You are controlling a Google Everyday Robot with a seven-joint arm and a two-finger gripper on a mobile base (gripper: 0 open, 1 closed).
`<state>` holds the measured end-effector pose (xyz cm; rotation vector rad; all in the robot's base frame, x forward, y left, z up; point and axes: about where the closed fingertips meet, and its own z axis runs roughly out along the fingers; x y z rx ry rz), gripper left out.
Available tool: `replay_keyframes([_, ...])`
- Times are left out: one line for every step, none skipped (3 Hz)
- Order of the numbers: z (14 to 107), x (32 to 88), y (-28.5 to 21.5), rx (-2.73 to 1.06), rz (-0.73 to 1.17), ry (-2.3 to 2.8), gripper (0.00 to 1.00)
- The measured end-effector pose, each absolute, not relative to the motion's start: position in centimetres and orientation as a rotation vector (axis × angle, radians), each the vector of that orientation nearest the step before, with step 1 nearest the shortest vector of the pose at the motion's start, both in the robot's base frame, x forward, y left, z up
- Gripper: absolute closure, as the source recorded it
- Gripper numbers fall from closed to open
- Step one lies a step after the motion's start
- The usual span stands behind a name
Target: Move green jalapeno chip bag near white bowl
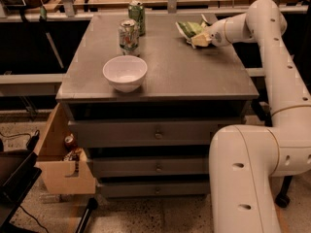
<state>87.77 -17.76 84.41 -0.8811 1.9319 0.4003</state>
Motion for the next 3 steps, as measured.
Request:
replay_keyframes([84.42,87.77,-17.76,-0.881,0.4,1.932,1.0])
replay_keyframes([84.41,87.77,-17.75,-0.881,0.4,1.932,1.0])
replay_keyframes([84.41,87.77,-17.75,-0.881,0.4,1.932,1.0])
